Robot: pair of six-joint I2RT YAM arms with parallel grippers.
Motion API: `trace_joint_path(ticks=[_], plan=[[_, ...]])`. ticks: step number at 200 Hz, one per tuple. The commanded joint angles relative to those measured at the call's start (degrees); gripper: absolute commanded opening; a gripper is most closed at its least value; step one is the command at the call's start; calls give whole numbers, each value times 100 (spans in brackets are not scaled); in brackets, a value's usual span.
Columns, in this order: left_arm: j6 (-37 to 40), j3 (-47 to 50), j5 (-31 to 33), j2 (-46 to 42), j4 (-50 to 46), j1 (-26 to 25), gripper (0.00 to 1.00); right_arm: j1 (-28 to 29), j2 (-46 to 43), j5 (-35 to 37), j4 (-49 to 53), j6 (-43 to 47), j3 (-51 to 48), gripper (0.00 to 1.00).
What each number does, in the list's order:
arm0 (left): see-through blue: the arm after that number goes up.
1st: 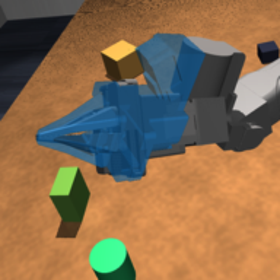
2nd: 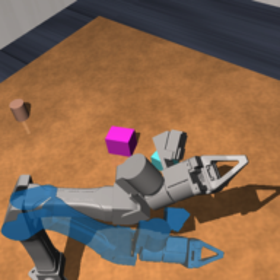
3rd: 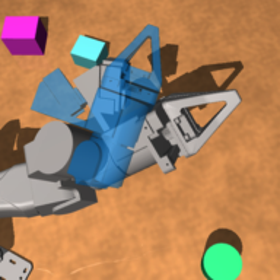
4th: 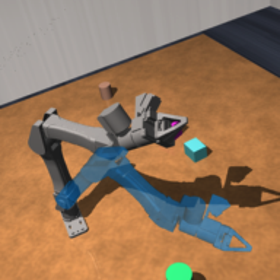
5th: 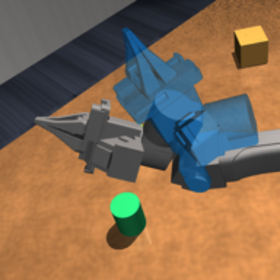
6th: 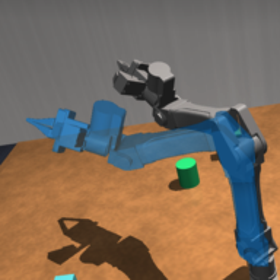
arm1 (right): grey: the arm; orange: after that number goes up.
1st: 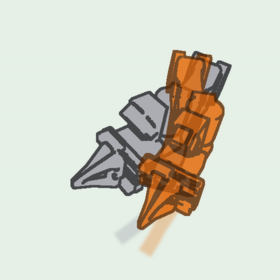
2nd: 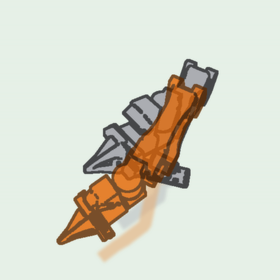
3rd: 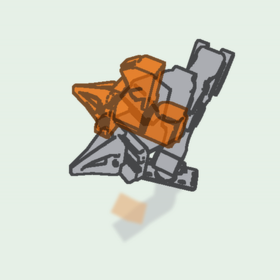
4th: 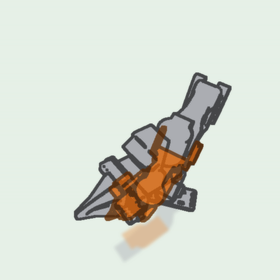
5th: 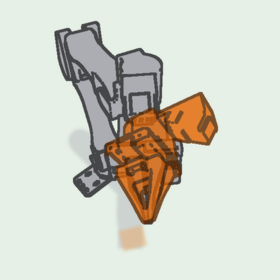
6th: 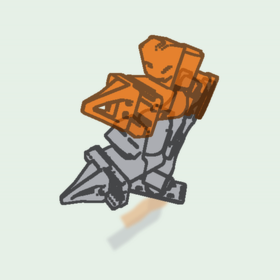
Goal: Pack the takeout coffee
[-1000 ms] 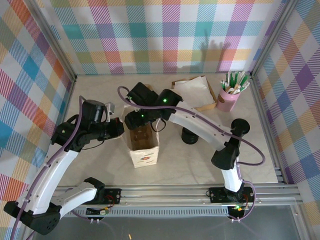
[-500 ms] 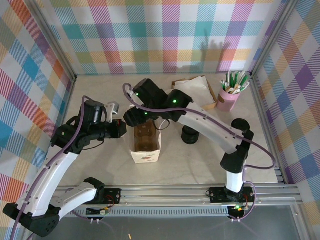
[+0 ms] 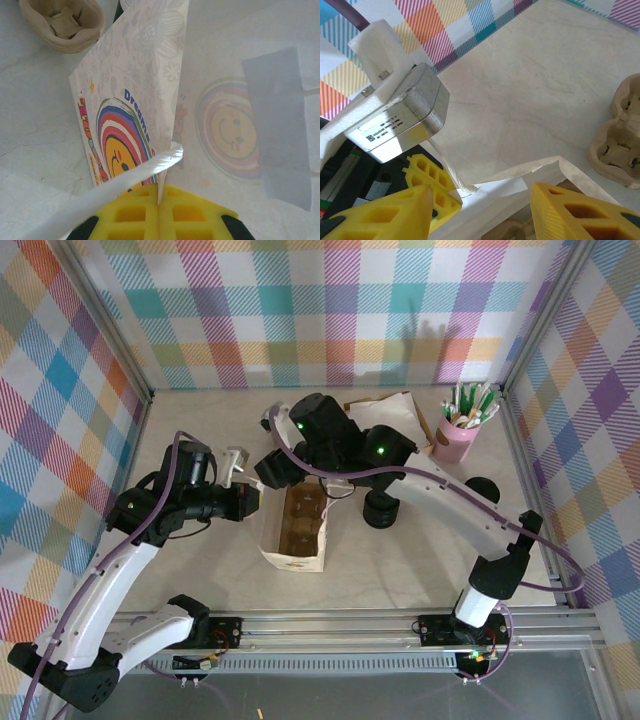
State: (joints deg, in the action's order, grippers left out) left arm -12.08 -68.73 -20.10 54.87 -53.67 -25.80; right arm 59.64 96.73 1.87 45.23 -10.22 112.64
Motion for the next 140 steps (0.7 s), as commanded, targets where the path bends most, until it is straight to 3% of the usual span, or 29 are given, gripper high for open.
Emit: trace_joint_path(ticks=[1,49,66,94,119,140], plan=[[191,-131,-58,-13,22,-17,0,-31,-178,-24,-323,164,-53,54],[-363,-21,51,4,194,-21,0,-97,-137,19,-649,-4,34,53],[-513,-51,459,152,23,-20,0,-123,-128,200,-737,-64,171,54],[-663,-91,1440,315,-311,-19,17,-215,-52,599,-641,-50,581,54],[-703,-255,1740,374,-333,-14,35,-277,18,775,-468,-33,1010,55],[-712,-463,1812,492,-483,-21,37,-286,18,1107,-173,-126,1291,55]])
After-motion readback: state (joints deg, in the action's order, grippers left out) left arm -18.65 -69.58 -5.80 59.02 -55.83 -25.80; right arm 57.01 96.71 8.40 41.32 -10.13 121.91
